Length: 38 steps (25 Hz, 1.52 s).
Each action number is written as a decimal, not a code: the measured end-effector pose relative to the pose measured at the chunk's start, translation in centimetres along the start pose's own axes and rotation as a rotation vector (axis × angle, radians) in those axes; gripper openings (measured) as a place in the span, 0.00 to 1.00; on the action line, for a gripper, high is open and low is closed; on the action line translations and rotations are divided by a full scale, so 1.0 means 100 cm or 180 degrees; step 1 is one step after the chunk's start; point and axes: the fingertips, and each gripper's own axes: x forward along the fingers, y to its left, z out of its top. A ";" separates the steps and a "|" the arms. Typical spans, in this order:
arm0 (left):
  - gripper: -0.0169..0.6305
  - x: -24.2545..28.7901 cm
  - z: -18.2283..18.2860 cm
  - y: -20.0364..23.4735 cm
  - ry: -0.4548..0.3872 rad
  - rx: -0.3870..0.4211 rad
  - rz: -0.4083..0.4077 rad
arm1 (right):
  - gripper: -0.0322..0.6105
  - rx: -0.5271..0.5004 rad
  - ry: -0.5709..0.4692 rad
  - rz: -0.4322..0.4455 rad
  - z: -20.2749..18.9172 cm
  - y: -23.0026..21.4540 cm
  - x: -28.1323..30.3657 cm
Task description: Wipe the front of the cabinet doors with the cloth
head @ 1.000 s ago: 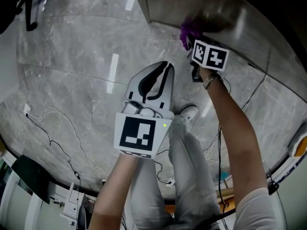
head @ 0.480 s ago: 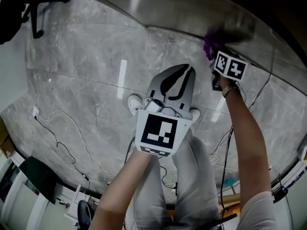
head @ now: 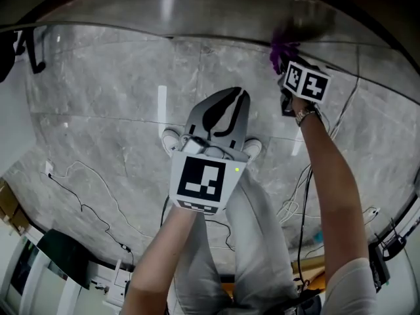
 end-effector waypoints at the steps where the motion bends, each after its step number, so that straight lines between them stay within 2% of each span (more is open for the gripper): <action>1: 0.08 -0.001 0.001 -0.005 0.0018 -0.0016 -0.0008 | 0.28 0.0055 -0.0004 -0.0004 -0.003 -0.003 -0.007; 10: 0.08 -0.030 0.010 -0.065 0.0244 -0.0120 -0.0079 | 0.28 0.0119 0.0123 0.0122 -0.034 -0.001 -0.104; 15: 0.08 -0.033 0.042 -0.095 0.0214 -0.0090 -0.0091 | 0.28 0.0015 0.0014 0.0204 -0.013 -0.001 -0.161; 21: 0.08 -0.038 0.058 -0.116 0.0210 -0.0198 -0.0229 | 0.28 0.0279 -0.0177 0.0078 -0.007 -0.009 -0.206; 25: 0.08 -0.036 0.057 -0.128 0.0319 0.0017 -0.0454 | 0.28 0.0520 -0.0394 0.0009 0.011 -0.010 -0.236; 32: 0.08 -0.054 0.101 -0.128 0.0198 -0.0029 -0.0624 | 0.28 0.0487 -0.0676 -0.0012 0.065 0.033 -0.292; 38: 0.08 -0.052 0.131 -0.103 0.0080 0.0071 -0.0692 | 0.28 0.0339 -0.0799 -0.0006 0.106 0.065 -0.314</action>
